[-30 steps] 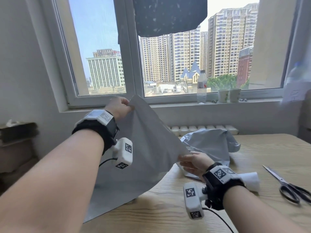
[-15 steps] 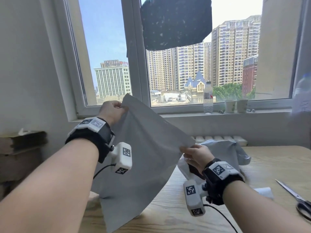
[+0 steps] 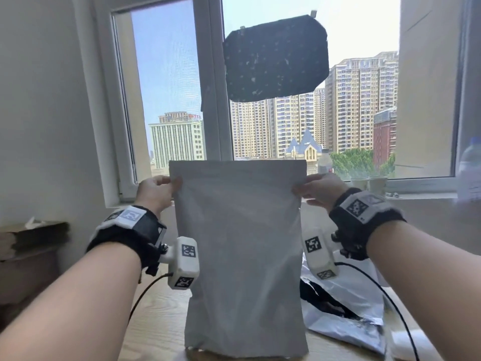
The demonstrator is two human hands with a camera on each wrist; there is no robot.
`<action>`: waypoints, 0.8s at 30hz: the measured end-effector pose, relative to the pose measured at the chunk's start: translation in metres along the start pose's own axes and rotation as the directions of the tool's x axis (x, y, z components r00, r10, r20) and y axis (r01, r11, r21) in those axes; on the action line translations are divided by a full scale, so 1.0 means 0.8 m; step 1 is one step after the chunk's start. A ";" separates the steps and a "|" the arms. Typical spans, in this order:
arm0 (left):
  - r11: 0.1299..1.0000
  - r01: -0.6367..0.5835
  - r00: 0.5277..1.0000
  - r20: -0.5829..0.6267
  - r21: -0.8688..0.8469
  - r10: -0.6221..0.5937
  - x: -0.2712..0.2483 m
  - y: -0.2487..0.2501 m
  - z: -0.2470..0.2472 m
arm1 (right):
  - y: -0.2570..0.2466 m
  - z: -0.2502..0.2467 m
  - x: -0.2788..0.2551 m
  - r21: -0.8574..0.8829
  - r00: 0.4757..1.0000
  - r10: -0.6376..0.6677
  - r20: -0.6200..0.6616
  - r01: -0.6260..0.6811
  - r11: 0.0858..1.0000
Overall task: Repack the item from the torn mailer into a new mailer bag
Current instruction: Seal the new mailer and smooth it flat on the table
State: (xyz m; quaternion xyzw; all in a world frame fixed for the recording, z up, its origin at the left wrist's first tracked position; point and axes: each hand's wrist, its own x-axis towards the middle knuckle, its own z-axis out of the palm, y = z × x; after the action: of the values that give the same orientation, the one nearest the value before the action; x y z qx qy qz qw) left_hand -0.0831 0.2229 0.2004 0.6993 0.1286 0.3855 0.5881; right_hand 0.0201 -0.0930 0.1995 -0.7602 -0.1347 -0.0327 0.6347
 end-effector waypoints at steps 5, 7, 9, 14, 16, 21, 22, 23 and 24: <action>1.000 0.012 0.998 -0.066 -0.005 -0.012 0.010 0.007 -0.012 | -0.006 -0.002 -0.002 0.175 1.000 0.013 -0.001 -0.012 0.985; 0.996 0.019 0.992 -0.123 0.092 -0.008 0.012 0.008 -0.013 | -0.006 0.002 -0.001 0.158 0.994 -0.052 -0.098 0.067 0.985; 0.988 0.018 0.996 -0.085 0.154 -0.005 0.010 0.007 -0.007 | -0.002 0.008 0.000 0.081 0.976 -0.145 -0.160 0.160 0.984; 0.984 0.118 0.987 0.093 0.130 -0.131 0.003 0.007 -0.005 | 0.007 0.002 -0.006 0.132 0.990 -0.141 -0.012 0.141 0.981; 0.978 0.168 0.961 0.202 0.123 -0.191 -0.005 0.011 -0.015 | 0.014 -0.007 -0.009 0.099 0.988 -0.089 0.126 0.077 0.992; 0.951 0.126 0.861 0.444 0.283 -0.247 -0.014 0.024 -0.023 | 0.020 -0.014 0.002 -0.167 0.994 -0.106 0.038 0.111 0.980; 0.928 0.077 0.857 0.452 0.365 -0.249 -0.013 0.026 -0.025 | 0.018 -0.014 0.001 -0.221 0.991 -0.127 0.044 0.134 0.966; 0.886 0.009 0.860 0.448 0.464 -0.244 -0.012 0.026 -0.027 | 0.015 -0.013 0.000 -0.273 0.987 -0.146 0.064 0.158 0.949; 0.828 -0.063 0.870 0.438 0.557 -0.228 -0.010 0.024 -0.028 | 0.012 -0.012 0.001 -0.326 0.982 -0.166 0.087 0.186 0.927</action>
State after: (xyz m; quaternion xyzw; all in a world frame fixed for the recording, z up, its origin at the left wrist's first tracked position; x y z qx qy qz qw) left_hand -0.1090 0.2286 0.2153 0.9065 0.1139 0.1163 0.3896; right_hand 0.0240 -0.1038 0.1925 -0.8418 -0.2132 -0.0898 0.4877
